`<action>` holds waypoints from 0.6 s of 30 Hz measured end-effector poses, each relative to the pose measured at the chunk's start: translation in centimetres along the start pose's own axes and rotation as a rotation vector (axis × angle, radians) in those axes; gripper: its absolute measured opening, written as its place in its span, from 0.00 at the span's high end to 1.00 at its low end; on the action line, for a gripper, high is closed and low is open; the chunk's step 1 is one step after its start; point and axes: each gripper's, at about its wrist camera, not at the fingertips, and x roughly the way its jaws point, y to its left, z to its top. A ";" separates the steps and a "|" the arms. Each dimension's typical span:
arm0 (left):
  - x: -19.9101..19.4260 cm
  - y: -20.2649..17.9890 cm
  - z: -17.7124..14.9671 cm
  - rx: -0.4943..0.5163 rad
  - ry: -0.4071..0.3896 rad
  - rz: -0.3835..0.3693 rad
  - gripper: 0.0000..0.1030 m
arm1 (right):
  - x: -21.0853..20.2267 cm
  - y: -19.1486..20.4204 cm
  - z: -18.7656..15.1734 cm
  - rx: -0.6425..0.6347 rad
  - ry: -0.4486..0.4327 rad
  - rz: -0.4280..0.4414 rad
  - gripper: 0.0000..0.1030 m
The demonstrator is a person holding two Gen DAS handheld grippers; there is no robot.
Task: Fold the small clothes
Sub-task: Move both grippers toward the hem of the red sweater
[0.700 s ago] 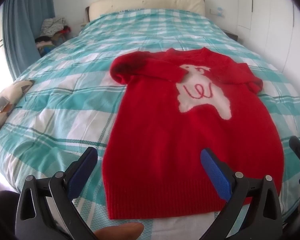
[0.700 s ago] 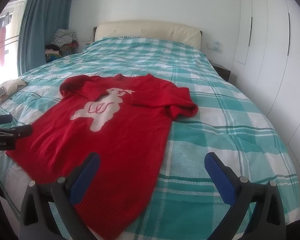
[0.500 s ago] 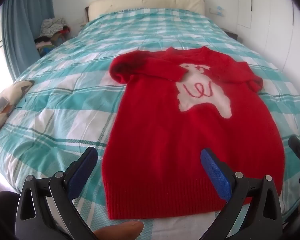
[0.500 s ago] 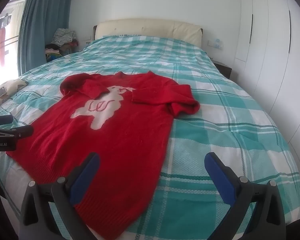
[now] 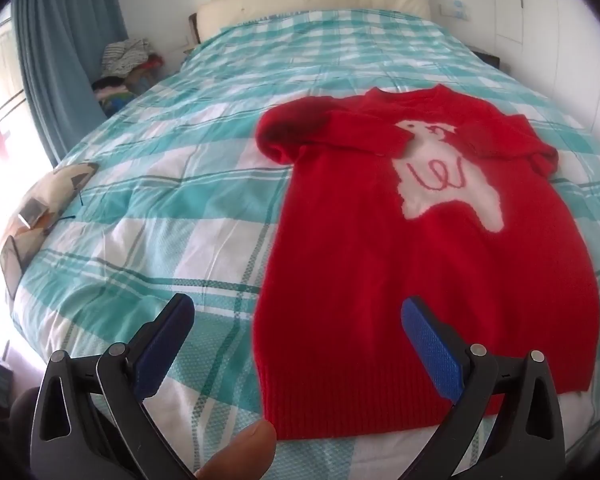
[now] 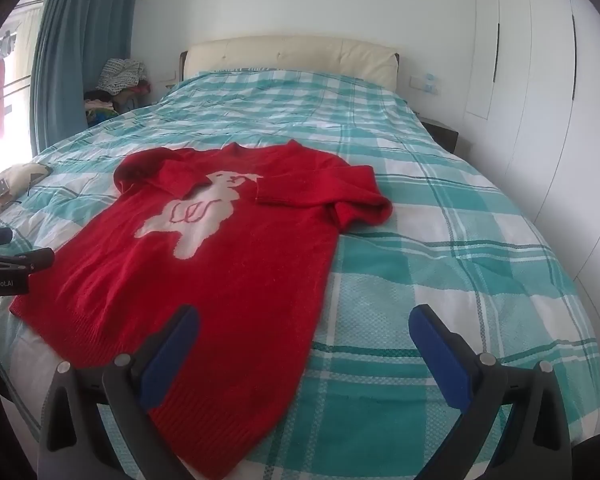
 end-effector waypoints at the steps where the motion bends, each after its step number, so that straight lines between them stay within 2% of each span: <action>1: 0.0 0.2 -0.1 -0.005 0.012 -0.009 0.00 | -0.1 0.0 0.0 0.004 -0.001 0.002 0.00; 3: 0.4 0.5 -0.4 -0.020 0.048 -0.055 0.00 | -0.2 -0.1 0.1 0.006 -0.004 0.004 0.00; 6: 0.8 0.8 -0.9 -0.037 0.081 -0.040 0.00 | -0.3 0.1 0.0 -0.005 -0.005 0.002 0.00; 11: 0.6 1.4 -1.2 -0.047 0.074 -0.035 0.00 | -0.4 -0.1 0.0 0.006 -0.005 0.004 0.00; 18: 0.7 1.3 -1.2 -0.037 0.087 -0.078 0.00 | -0.3 -0.2 0.0 0.009 -0.002 0.005 0.00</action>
